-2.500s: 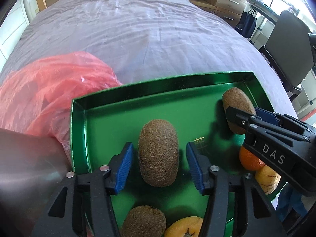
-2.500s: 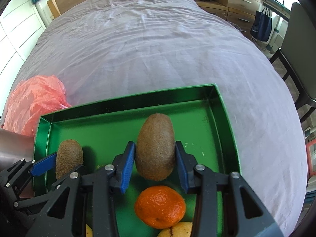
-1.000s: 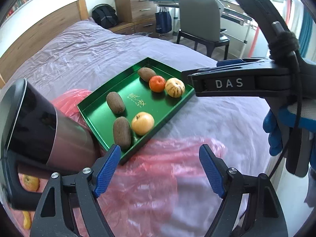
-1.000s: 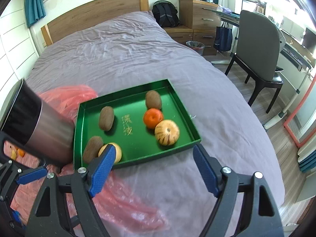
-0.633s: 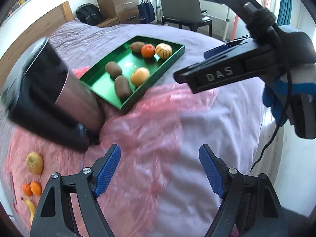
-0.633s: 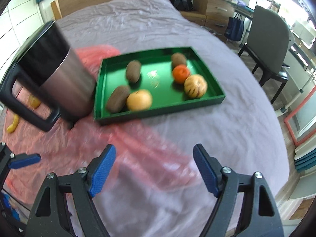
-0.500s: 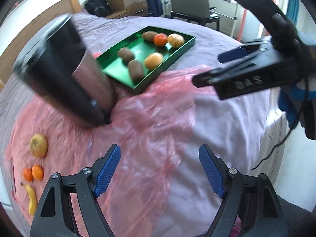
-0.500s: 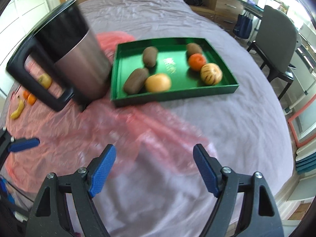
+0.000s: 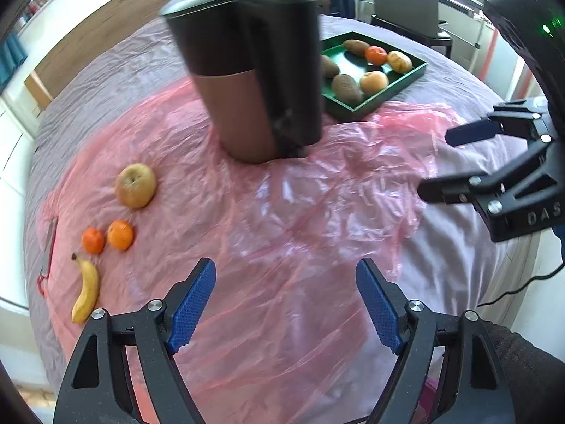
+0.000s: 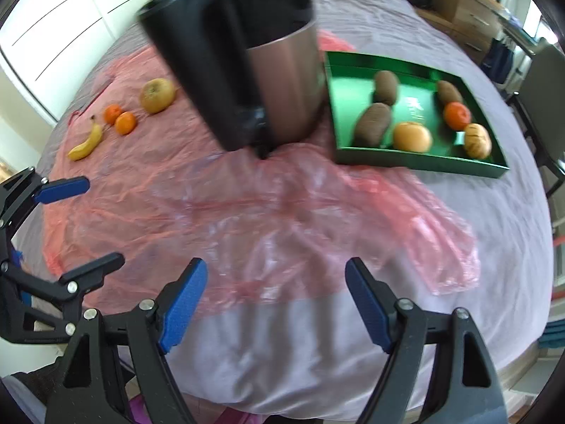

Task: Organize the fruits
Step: 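Withdraw both open tools from the tray back toward the remaining fruits, then grasp the yellow banana with the left tool while the right tool grasps a mandarin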

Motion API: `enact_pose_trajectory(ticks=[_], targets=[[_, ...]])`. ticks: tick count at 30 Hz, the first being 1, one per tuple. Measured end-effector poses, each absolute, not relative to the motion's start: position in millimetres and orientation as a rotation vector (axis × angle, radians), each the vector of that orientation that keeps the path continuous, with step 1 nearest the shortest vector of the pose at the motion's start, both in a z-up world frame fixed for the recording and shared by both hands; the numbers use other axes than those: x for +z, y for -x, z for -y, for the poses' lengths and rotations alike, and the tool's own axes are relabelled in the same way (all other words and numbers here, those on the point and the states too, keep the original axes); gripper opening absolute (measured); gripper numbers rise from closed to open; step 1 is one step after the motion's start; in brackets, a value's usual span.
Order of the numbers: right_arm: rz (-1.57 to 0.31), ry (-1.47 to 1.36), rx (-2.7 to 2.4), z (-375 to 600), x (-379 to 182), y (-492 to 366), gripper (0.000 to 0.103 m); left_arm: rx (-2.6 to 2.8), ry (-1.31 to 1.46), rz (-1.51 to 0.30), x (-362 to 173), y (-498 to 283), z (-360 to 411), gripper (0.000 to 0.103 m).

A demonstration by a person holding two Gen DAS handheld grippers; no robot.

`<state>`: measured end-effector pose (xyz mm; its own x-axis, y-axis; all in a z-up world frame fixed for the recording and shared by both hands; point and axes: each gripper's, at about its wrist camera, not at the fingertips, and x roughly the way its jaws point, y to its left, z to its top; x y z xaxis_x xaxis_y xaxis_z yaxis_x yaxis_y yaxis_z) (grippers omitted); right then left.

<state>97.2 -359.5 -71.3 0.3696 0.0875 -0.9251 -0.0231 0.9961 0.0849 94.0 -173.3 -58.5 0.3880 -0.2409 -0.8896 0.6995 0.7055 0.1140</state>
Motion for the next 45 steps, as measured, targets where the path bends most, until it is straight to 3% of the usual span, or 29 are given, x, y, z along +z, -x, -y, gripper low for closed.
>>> enact_pose_trajectory(ticks=[13,24,37,40,41,45], targets=[[-1.263,-0.006,0.303,247,-103,-134,0.103,-0.419,-0.491,-1.067,-87,-130,47,0.077],[-1.174,-0.011,0.421,144,-110,-217,0.103,-0.321,-0.4,-1.078,-103,-222,-63,0.077],[-1.13,-0.007,0.407,86,-143,-324,0.103,-0.466,-0.426,-1.181,-160,-306,-95,0.071],[-1.155,-0.003,0.398,86,-152,-335,0.103,-0.502,-0.475,-1.221,-175,-314,-94,0.063],[-1.162,-0.007,0.397,85,-156,-338,0.099,-0.517,-0.486,-1.238,-180,-317,-93,0.056],[-1.181,-0.012,0.401,83,-167,-347,0.086,-0.539,-0.497,-1.251,-185,-322,-93,0.046]])
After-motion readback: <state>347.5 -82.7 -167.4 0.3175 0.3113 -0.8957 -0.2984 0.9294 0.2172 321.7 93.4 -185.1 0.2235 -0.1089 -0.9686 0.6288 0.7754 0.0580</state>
